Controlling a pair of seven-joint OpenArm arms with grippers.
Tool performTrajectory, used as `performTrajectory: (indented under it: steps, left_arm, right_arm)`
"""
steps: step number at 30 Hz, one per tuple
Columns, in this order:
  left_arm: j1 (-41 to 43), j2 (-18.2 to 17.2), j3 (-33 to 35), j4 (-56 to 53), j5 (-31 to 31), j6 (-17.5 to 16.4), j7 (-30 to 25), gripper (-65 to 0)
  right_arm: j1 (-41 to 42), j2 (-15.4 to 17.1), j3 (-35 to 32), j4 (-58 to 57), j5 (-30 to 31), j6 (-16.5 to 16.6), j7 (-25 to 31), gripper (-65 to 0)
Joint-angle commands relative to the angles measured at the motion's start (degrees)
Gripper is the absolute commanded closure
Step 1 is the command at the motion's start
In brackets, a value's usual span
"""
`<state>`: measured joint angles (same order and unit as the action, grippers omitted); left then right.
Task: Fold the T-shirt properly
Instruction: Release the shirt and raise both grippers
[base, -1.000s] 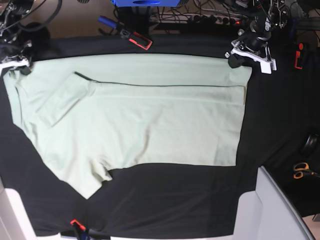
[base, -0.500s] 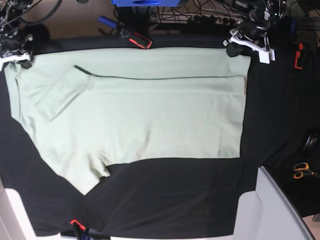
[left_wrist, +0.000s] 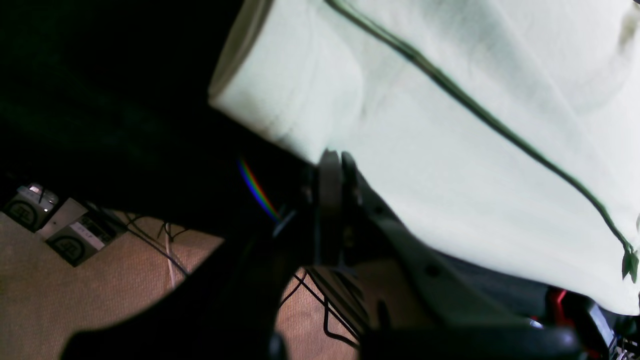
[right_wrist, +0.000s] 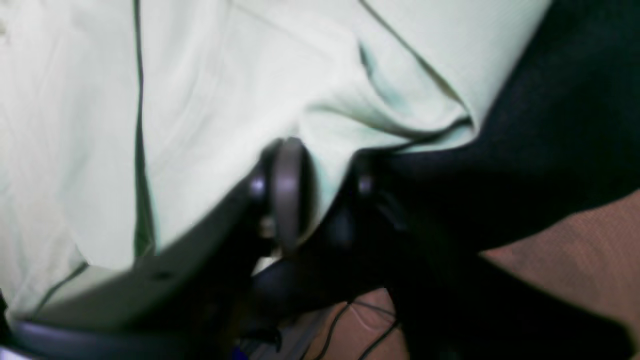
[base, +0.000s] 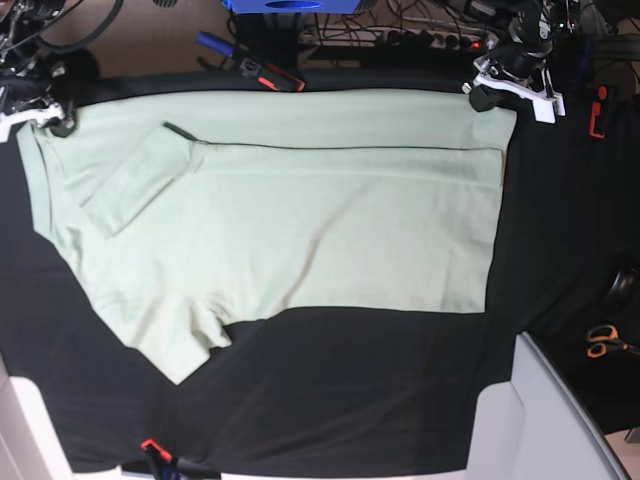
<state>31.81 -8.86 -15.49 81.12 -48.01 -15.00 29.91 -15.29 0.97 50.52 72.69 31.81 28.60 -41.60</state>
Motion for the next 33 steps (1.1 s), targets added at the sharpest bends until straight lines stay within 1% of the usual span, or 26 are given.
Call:
performTrajectory:
  steps: [1,3,5,7,8,10,11,12,14,16,18,20,21,23,25,27,29,31,33]
  left_arm:
    - [0.6,-0.6,-0.8,0.9,0.1,1.4,-1.3,-8.4]
    - [0.9,-0.8,-0.9,0.9,0.1,4.6,-1.3,-18.5]
    - [1.5,-0.9,-1.0,2.4,0.1,7.6,-1.3,-28.7]
    - [2.7,-1.1,-3.0,5.1,0.0,8.0,-1.3,-37.3]
    - [3.1,-0.9,-4.3,6.8,0.0,8.0,-1.3,-39.5]
    - [4.4,-0.8,-7.9,11.2,-0.1,8.1,-1.3,-40.1]
    - [4.6,-0.8,-9.5,13.3,0.1,8.2,-1.3,-40.1]
    - [4.6,-0.9,-10.9,14.7,0.1,8.2,-1.3,-40.1]
    - [4.1,-1.3,-13.3,16.2,0.1,8.2,-1.3,-40.1]
    - [1.7,-2.4,-14.5,16.7,0.1,8.2,-1.2,-40.1]
    - [-1.5,-4.4,-14.0,15.8,0.5,8.2,-1.2,-40.1]
    - [-5.3,-6.1,-11.1,14.8,3.9,8.2,0.5,-40.1]
    - [-7.6,-6.8,-9.4,14.5,6.9,8.2,2.5,-40.1]
    - [-11.7,-7.0,-6.4,13.8,13.0,8.2,7.4,-40.1]
    - [-14.0,-6.8,-4.5,13.8,17.3,8.2,10.7,-40.1]
    - [-15.4,-6.0,-3.8,13.8,18.9,8.2,12.1,-40.1]
    - [-15.9,-4.8,-5.4,13.9,18.9,8.2,12.1,-40.1]
    - [-15.9,-4.1,-7.1,14.1,18.9,8.2,12.1,-40.1]
    - [-15.9,-4.1,-7.4,14.1,18.9,8.1,12.1,-40.1]
  right_arm:
    - [-0.2,0.5,0.5,1.1,0.0,-0.2,0.5,-25.1]
    - [-0.5,0.0,1.3,3.5,0.0,-0.2,0.4,-31.3]
    - [-1.5,-2.0,3.0,7.5,-0.2,-0.2,0.3,-35.3]
    - [-2.0,-3.5,5.2,14.3,-0.6,-0.5,0.4,-35.4]
    - [-2.1,-3.9,6.0,17.2,-0.6,-1.3,0.2,-35.4]
    - [-2.2,-4.8,7.5,22.5,-0.6,-4.1,-0.8,-35.5]
    - [-2.2,-4.6,7.6,24.4,-0.6,-5.1,-1.1,-35.5]
    - [-2.0,-3.7,7.3,25.5,-0.6,-5.2,-1.1,-35.7]
    - [-0.8,-0.7,4.5,25.7,-0.6,-5.2,-1.3,-35.7]
    - [1.4,4.2,0.2,24.5,-0.6,-5.3,-1.3,-35.7]
    - [4.8,8.9,-5.3,20.2,-0.6,-5.3,-1.0,-35.7]
    - [9.9,14.0,-10.3,12.8,-0.6,-5.3,-1.0,-35.7]
    - [13.2,16.0,-12.7,7.9,-0.6,-5.3,-0.8,-35.7]
    - [20.3,19.5,-16.6,-2.6,-0.6,-5.3,0.2,-35.7]
    - [25.4,21.6,-19.8,-11.9,-0.6,-5.3,2.4,-35.8]
    - [30.7,23.5,-23.5,-21.2,-0.6,-5.3,6.0,-35.8]
    - [36.0,25.2,-28.6,-32.3,-0.6,-5.3,12.2,-36.7]
    - [41.3,26.3,-33.5,-42.8,-0.6,-5.3,19.3,-42.1]
    - [45.7,27.2,-37.6,-52.3,-0.6,-5.3,24.7,-46.9]
